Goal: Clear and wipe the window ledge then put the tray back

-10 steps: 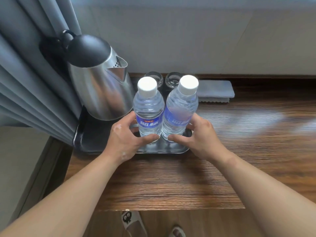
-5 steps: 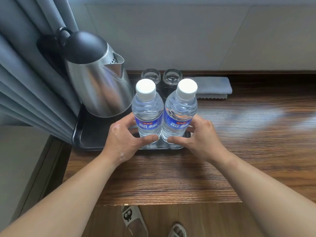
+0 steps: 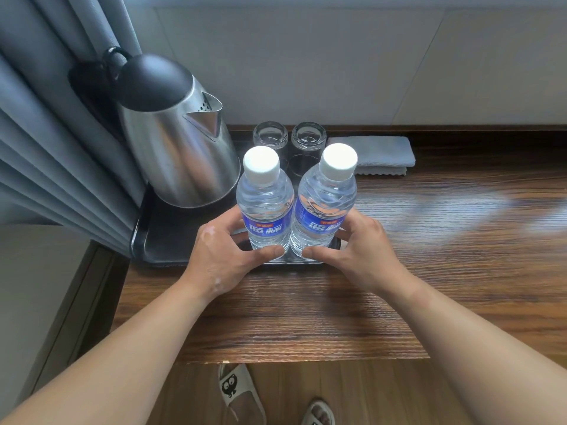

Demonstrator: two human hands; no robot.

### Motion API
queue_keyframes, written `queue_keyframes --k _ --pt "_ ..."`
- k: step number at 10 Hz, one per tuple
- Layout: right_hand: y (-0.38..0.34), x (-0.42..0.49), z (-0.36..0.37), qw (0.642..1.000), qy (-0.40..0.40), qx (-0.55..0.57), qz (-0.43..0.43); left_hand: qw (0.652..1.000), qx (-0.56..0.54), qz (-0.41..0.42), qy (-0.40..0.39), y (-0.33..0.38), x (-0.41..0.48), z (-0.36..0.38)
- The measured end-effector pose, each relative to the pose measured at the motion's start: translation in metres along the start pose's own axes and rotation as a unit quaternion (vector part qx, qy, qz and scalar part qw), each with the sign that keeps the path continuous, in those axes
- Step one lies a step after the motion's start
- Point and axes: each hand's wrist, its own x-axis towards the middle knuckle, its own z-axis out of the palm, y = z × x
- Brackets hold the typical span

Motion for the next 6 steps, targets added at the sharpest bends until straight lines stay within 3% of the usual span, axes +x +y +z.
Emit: queue_keyframes --k 6 --pt "-0.014 -0.016 -0.009 0.998 -0.012 0.009 0.059 0.998 0.059 0.01 -0.026 0.016 -0.018 -0.014"
